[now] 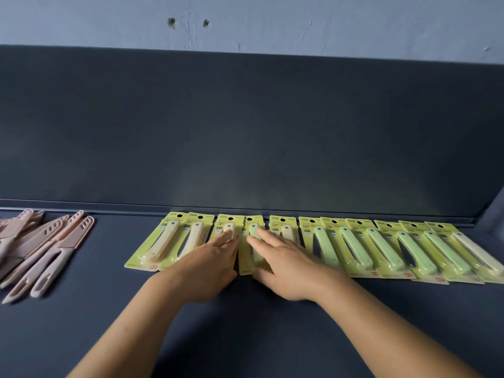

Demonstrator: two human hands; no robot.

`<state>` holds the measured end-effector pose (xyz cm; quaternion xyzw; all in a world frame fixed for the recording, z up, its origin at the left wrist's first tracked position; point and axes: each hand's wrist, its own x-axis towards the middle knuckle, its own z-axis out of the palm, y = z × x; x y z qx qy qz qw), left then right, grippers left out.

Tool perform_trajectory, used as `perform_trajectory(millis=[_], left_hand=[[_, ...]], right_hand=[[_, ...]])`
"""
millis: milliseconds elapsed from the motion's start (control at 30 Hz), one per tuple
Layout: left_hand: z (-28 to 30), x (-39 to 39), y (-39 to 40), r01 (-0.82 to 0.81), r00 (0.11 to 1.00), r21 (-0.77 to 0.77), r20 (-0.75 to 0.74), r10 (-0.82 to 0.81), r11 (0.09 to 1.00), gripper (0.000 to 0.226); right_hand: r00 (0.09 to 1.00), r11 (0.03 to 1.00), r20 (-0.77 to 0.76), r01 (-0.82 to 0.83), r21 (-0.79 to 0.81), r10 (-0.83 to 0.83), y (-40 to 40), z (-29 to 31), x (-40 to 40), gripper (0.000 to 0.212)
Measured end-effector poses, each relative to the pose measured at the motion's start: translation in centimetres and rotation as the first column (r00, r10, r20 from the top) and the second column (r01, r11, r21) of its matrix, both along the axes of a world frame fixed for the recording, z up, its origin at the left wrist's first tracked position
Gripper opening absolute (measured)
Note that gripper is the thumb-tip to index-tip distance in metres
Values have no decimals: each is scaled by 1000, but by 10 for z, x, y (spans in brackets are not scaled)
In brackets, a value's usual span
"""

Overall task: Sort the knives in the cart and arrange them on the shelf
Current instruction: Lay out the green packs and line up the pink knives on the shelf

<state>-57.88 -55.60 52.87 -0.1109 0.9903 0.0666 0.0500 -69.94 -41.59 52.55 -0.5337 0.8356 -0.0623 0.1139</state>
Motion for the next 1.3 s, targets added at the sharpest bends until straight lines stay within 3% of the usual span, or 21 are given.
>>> perform_trajectory(millis=[167, 267, 333, 400, 533, 600, 833, 933, 1067, 1167, 1300], left_hand=[[-14, -5, -10, 18, 1000, -36, -7, -18, 999, 71], [-16, -6, -10, 58, 998, -59, -15, -59, 997, 43], [-15, -5, -6, 56, 998, -108, -12, -58, 993, 49], [-12, -5, -6, -19, 996, -71, -83, 13, 997, 57], [-21, -8, -12, 18, 997, -42, -74, -21, 999, 59], [-20, -7, -12, -45, 994, 32, -99, 48, 998, 63], [-15, 1, -12, -42, 976, 105, -207, 63, 994, 71], [-8, 18, -31, -152, 939, 135, -289, 185, 979, 68], [-14, 44, -67, -304, 908, 170, -245, 339, 937, 53], [-21, 55, -70, -339, 915, 138, -183, 360, 931, 53], [-27, 57, -64, -386, 891, 104, -215, 400, 917, 56]], right_hand=[[999, 999, 18, 46, 7, -46, -13, 0, 9, 62], [997, 997, 18, 76, -17, -76, -16, -1, 14, 61], [995, 995, 20, 99, -29, -99, -18, -2, 17, 62], [992, 992, 16, 122, -37, -122, -20, -4, 20, 63], [988, 986, -13, 152, -66, -153, -23, -7, 23, 63], [987, 985, -15, 158, -68, -159, -23, -7, 24, 62], [989, 988, -19, 147, -51, -148, -23, 0, 27, 65], [995, 991, -54, 80, -106, -86, -26, 7, 35, 72], [995, 987, -54, -87, -138, 80, -49, 11, 57, 69], [987, 979, -54, -157, -127, 151, -79, 1, 69, 65], [987, 986, -68, -150, -72, 145, -102, -9, 77, 64]])
